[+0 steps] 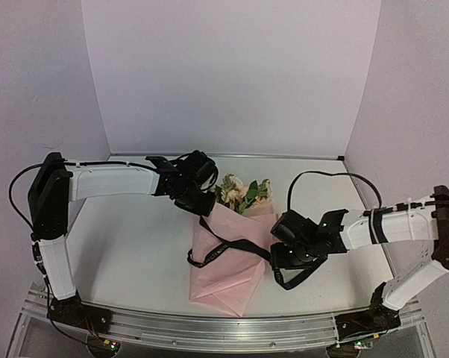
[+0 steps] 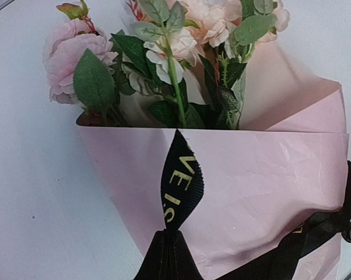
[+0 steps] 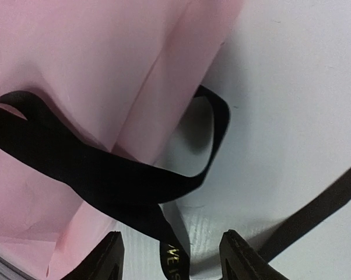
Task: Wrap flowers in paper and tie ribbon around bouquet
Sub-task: Cross the ribbon over the folded bouquet, then tie the ribbon around the folded wrapping paper.
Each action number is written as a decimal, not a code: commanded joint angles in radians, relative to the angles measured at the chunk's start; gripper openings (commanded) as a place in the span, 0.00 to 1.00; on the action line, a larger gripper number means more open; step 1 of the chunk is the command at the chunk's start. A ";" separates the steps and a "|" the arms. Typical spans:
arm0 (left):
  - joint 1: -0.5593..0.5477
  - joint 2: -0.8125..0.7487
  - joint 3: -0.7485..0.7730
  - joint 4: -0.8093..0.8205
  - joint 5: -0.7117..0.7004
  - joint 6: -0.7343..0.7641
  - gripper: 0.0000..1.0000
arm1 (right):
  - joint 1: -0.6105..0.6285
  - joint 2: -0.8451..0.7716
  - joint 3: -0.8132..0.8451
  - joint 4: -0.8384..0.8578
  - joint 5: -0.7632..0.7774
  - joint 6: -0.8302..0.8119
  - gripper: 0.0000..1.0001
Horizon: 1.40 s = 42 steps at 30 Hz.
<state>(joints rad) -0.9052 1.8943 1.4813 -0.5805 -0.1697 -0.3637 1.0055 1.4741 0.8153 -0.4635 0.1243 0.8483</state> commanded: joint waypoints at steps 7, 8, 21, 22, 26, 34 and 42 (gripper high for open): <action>0.047 -0.085 -0.060 0.059 0.054 -0.038 0.00 | 0.012 0.157 0.070 0.084 -0.057 -0.071 0.48; 0.050 -0.091 -0.066 0.060 0.051 -0.043 0.00 | 0.012 0.166 0.068 0.087 -0.057 -0.066 0.45; 0.158 -0.333 -0.312 0.051 -0.163 -0.239 0.00 | -0.007 0.074 0.081 -0.125 0.119 0.034 0.00; 0.173 -0.358 -0.339 0.046 -0.178 -0.255 0.00 | -0.017 0.068 0.089 -0.147 0.126 0.036 0.00; 0.247 -0.437 -0.441 0.055 -0.190 -0.300 0.00 | -0.072 0.045 0.107 -0.211 0.137 0.037 0.00; 0.372 -0.521 -0.583 0.084 -0.136 -0.363 0.00 | -0.194 0.041 0.123 -0.317 0.138 0.037 0.00; 0.541 -0.545 -0.706 0.154 0.012 -0.437 0.00 | -0.293 0.067 0.115 -0.342 0.107 0.051 0.00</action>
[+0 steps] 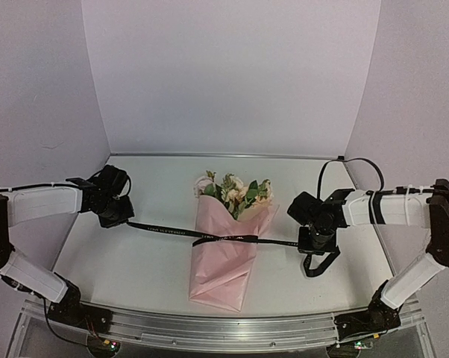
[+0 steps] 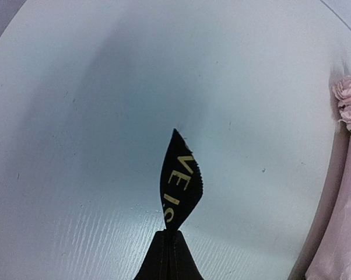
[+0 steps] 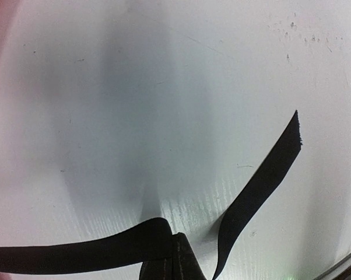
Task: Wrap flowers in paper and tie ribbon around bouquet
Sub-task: Tie the ribbon around the folded wrapping paper.
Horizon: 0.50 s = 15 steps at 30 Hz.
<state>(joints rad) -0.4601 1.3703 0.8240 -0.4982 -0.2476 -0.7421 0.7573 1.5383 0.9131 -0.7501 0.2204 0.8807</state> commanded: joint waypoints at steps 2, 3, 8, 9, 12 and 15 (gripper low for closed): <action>0.148 -0.014 -0.070 0.105 0.137 -0.076 0.00 | -0.080 0.020 0.026 -0.056 0.001 0.025 0.00; 0.174 -0.008 -0.076 0.113 0.156 -0.086 0.00 | -0.092 0.027 0.031 -0.055 0.001 0.028 0.00; 0.314 0.018 -0.119 0.145 0.225 -0.121 0.00 | -0.181 0.051 0.046 -0.058 0.007 0.044 0.00; 0.345 0.024 -0.129 0.155 0.239 -0.127 0.00 | -0.203 0.051 0.044 -0.059 0.008 0.047 0.00; 0.426 0.055 -0.141 0.162 0.288 -0.135 0.00 | -0.275 0.050 0.040 -0.058 0.006 0.055 0.00; 0.512 0.075 -0.155 0.164 0.287 -0.137 0.00 | -0.337 0.040 0.032 -0.060 0.021 0.053 0.00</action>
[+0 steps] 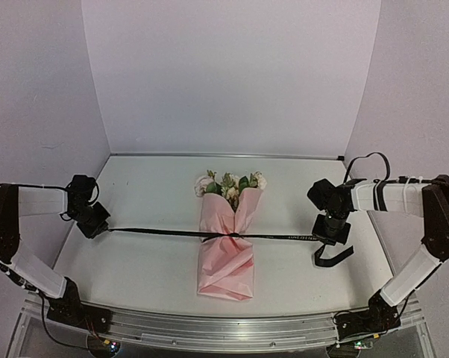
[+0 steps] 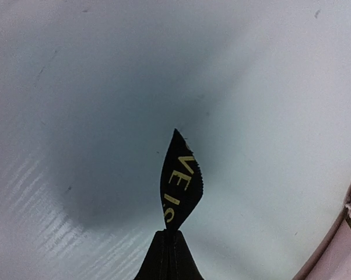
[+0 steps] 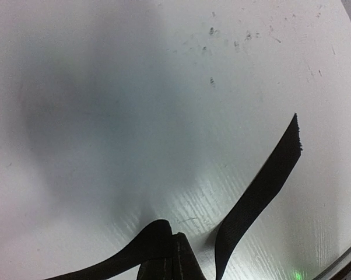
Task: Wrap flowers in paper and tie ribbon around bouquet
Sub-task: Tie the ribbon around the folded wrapping paper.
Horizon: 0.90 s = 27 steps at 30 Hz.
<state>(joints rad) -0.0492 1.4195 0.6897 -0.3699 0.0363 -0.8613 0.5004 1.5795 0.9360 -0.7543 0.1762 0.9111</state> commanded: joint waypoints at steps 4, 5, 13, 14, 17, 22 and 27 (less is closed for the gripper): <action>0.211 0.036 -0.047 0.041 0.022 -0.013 0.00 | -0.175 -0.029 -0.021 -0.055 0.062 0.016 0.00; 0.238 0.039 -0.055 0.048 0.028 -0.015 0.00 | -0.194 -0.034 -0.025 -0.055 0.063 0.012 0.00; 0.330 0.060 -0.066 0.116 0.116 0.011 0.00 | -0.246 -0.051 0.001 -0.040 0.039 -0.032 0.00; 0.324 0.050 -0.070 0.134 0.136 0.013 0.00 | -0.240 -0.045 0.009 -0.031 0.017 -0.038 0.00; 0.272 0.034 -0.039 0.113 0.135 0.041 0.00 | -0.197 -0.037 0.028 -0.029 0.000 -0.040 0.00; 0.219 0.032 0.005 0.090 0.131 0.053 0.06 | -0.160 -0.059 0.044 -0.028 -0.009 -0.038 0.27; 0.205 -0.021 0.067 0.058 0.127 0.102 0.66 | -0.150 -0.151 0.059 -0.038 -0.009 -0.066 0.66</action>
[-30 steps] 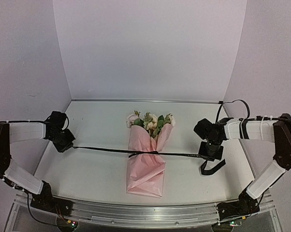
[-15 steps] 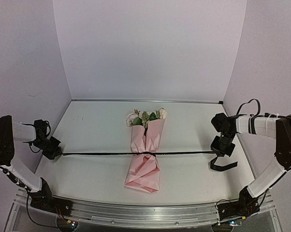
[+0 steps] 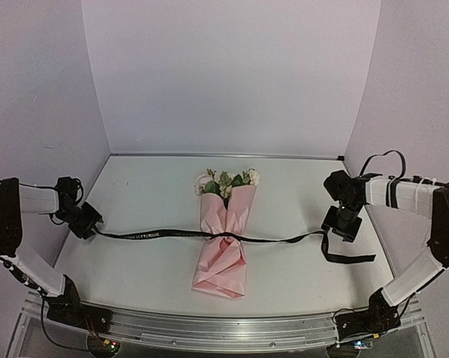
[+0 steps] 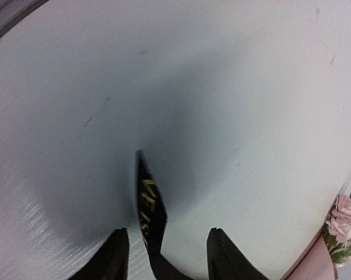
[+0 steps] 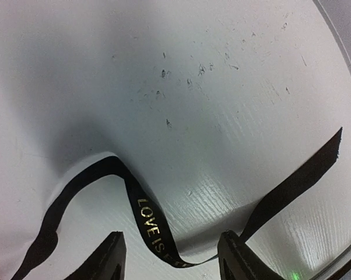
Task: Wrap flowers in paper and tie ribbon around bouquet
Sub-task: Tie the ribbon around the folded wrapping paper.
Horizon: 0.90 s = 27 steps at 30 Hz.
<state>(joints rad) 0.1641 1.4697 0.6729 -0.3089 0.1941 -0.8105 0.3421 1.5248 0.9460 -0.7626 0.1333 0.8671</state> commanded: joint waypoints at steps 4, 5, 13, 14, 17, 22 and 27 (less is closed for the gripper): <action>-0.052 -0.126 0.142 -0.049 -0.027 0.052 0.77 | 0.044 -0.141 0.065 -0.029 -0.027 -0.032 0.73; -0.073 -0.140 0.142 -0.049 -0.004 0.025 0.77 | 0.072 -0.150 0.061 -0.012 -0.052 -0.017 0.73; -0.408 -0.282 -0.104 0.323 0.097 -0.506 0.83 | 0.308 -0.172 -0.070 0.288 -0.122 0.321 0.76; -0.465 -0.286 -0.136 0.380 0.076 -0.566 0.83 | 0.330 -0.172 -0.087 0.322 -0.114 0.369 0.76; -0.605 -0.268 -0.191 0.545 -0.001 -0.740 0.85 | 0.385 -0.146 -0.103 0.404 -0.082 0.455 0.77; -0.717 -0.139 -0.208 0.740 -0.014 -0.917 0.86 | 0.439 -0.091 -0.136 0.560 -0.082 0.575 0.80; -0.778 0.022 -0.198 0.912 0.021 -1.056 0.86 | 0.455 -0.036 -0.164 0.678 -0.118 0.673 0.82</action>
<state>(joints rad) -0.5796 1.3956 0.4686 0.3787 0.2067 -1.6786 0.7863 1.4471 0.8074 -0.2336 0.0268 1.4129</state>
